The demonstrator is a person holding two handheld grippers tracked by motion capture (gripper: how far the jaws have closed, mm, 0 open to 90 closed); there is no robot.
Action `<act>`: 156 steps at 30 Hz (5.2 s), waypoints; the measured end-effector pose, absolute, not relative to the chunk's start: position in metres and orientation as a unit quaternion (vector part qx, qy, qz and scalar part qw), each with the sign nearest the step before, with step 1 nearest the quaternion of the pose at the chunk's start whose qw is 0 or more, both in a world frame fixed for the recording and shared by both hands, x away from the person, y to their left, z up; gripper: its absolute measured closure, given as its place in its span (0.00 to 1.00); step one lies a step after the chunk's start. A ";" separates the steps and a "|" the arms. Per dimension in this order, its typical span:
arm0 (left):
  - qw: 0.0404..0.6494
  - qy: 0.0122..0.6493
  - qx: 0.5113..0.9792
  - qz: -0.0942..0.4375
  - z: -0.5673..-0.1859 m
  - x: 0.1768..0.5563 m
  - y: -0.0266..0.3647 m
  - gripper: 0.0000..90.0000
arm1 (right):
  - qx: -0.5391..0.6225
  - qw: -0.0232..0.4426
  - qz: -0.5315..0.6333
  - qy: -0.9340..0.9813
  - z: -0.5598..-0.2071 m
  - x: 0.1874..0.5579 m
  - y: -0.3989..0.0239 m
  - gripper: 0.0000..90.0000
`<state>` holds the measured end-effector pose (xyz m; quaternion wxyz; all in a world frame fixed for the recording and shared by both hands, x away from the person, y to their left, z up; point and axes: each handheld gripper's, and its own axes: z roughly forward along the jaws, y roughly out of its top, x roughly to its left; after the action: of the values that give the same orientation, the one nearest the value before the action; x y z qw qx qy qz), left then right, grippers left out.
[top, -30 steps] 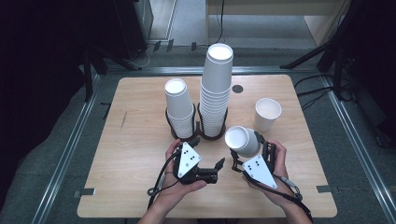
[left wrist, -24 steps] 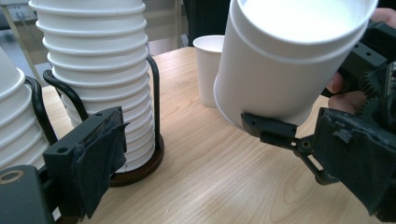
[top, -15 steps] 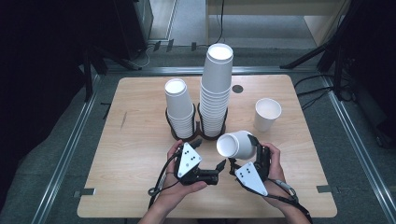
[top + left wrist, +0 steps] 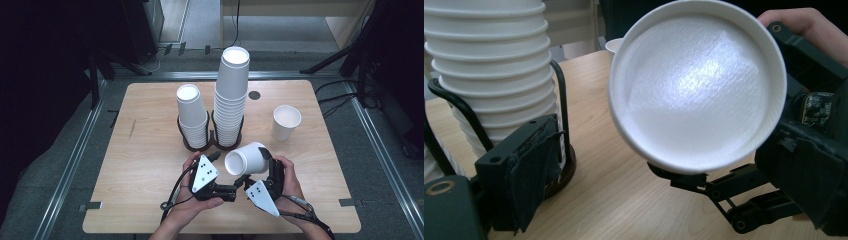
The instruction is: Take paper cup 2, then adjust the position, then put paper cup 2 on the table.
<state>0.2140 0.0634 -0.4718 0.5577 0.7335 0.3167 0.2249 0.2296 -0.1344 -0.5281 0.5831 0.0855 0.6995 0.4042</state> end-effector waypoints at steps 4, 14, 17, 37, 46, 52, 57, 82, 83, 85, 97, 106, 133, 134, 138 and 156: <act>0.558 0.313 0.736 0.220 -0.472 0.213 0.061 0.06 | 0.064 0.590 0.394 0.702 -0.530 0.228 -0.132 0.14; 0.564 0.318 0.738 0.190 -0.470 0.212 0.060 0.07 | 0.025 0.596 0.382 0.706 -0.533 0.222 -0.126 0.14; 0.559 0.323 0.740 0.189 -0.469 0.211 0.058 0.14 | 0.019 0.597 0.381 0.706 -0.533 0.221 -0.125 0.14; 0.538 0.352 0.749 0.160 -0.467 0.214 0.057 0.21 | -0.016 0.611 0.358 0.706 -0.532 0.218 -0.124 0.13; 0.533 0.356 0.754 0.146 -0.468 0.216 0.060 0.22 | -0.023 0.608 0.355 0.709 -0.533 0.218 -0.124 0.13; 0.542 0.366 0.746 0.127 -0.467 0.219 0.063 0.22 | -0.019 0.607 0.361 0.708 -0.533 0.218 -0.124 0.12; 0.541 0.364 0.747 0.126 -0.467 0.219 0.065 0.23 | -0.020 0.609 0.361 0.706 -0.535 0.218 -0.122 0.11; 0.572 0.369 0.711 0.176 -0.465 0.227 0.085 0.25 | 0.109 0.544 0.446 0.702 -0.516 0.209 -0.138 0.00; 0.573 0.368 0.710 0.178 -0.465 0.227 0.085 0.25 | 0.122 0.539 0.453 0.700 -0.515 0.210 -0.139 0.00; 0.577 0.361 0.710 0.181 -0.465 0.226 0.084 0.25 | 0.153 0.523 0.471 0.694 -0.512 0.210 -0.142 0.00; 0.613 0.365 0.667 0.215 -0.463 0.224 0.091 0.25 | 0.292 0.423 0.571 0.641 -0.497 0.217 -0.153 0.00; 0.640 0.365 0.638 0.223 -0.466 0.222 0.093 0.25 | 0.360 0.354 0.621 0.599 -0.486 0.213 -0.151 0.00; 0.662 0.361 0.616 0.229 -0.470 0.219 0.092 0.25 | 0.435 0.231 0.679 0.544 -0.470 0.208 -0.142 0.00; 0.662 0.361 0.615 0.230 -0.470 0.218 0.092 0.25 | 0.437 0.228 0.680 0.542 -0.470 0.208 -0.141 0.00; 0.665 0.362 0.611 0.232 -0.471 0.218 0.093 0.25 | 0.443 0.214 0.685 0.538 -0.470 0.210 -0.141 0.00; 0.681 0.353 0.599 0.231 -0.477 0.215 0.087 0.25 | 0.492 0.092 0.715 0.489 -0.465 0.211 -0.144 0.00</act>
<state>0.2153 0.0875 -0.4768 0.6806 0.5991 0.3528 0.2312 0.2110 -0.1437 -0.4654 0.0925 0.4915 0.4887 0.7149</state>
